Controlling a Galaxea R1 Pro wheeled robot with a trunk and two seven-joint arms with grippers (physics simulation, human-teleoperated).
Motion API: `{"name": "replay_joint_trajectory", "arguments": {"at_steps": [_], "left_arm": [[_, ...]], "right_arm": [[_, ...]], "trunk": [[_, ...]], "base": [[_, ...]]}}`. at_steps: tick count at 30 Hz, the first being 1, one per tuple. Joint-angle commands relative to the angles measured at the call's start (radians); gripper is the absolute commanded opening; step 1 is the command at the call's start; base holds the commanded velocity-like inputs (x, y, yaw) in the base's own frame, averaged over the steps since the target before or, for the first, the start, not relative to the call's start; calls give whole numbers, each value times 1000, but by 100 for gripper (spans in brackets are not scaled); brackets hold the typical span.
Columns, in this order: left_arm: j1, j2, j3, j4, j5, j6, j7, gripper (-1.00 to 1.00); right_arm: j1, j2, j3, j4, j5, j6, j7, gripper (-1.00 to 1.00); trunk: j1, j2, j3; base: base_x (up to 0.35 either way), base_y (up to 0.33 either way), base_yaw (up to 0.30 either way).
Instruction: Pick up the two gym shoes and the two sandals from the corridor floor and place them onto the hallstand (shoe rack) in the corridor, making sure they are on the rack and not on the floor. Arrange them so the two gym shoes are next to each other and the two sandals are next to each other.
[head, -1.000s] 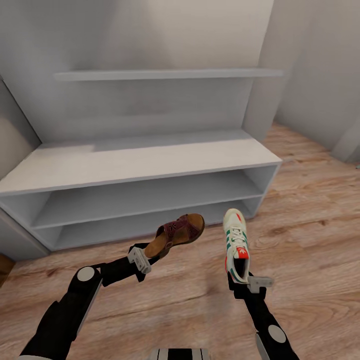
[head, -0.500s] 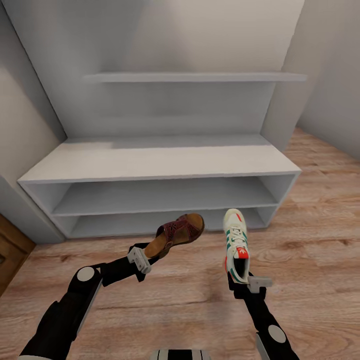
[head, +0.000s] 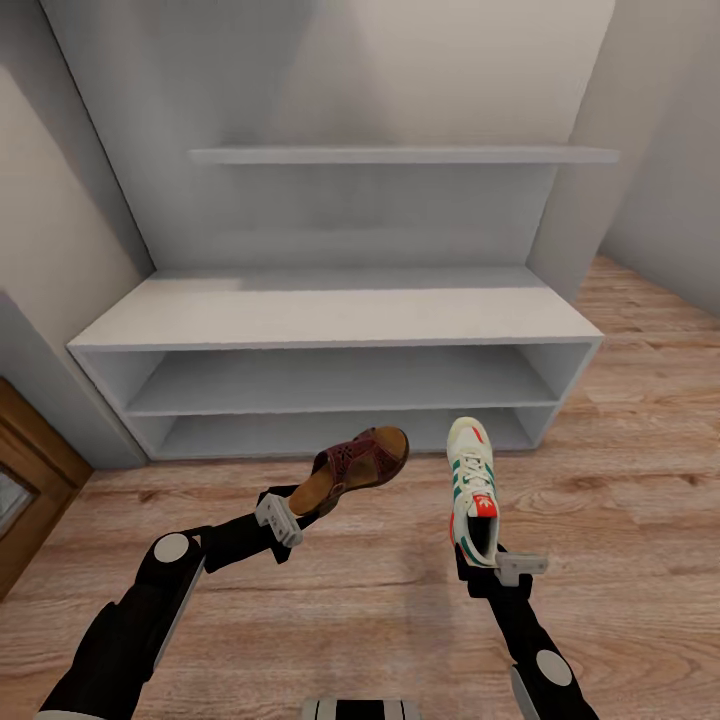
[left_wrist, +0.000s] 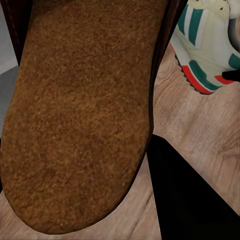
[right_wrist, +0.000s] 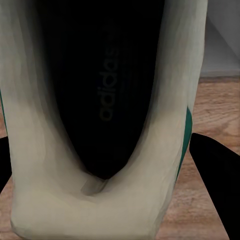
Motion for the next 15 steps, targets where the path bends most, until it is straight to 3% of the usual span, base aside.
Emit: {"name": "replay_joint_trajectory", "arguments": {"at_steps": [1,7,12,15], "left_arm": [[0,0,-1,-2,-2,8,-4,-100],[0,0,-1,-2,-2,9,-4,-100],[0,0,0,-2,-2,9,-4,-100],[0,3,19,-2,-2,9,-4,-100]], "right_arm": [[0,0,-1,0,-2,-3,0,-100],[0,0,-1,0,-2,-3,0,-100],[0,0,-1,0,-2,-3,0,-100],[0,0,-1,0,-2,-3,0,-100]], "trunk": [[0,0,-1],[0,0,-1],[0,0,-1],[0,0,-1]], "base": [[-1,0,0],[0,23,0],[0,132,0],[0,37,0]]}}
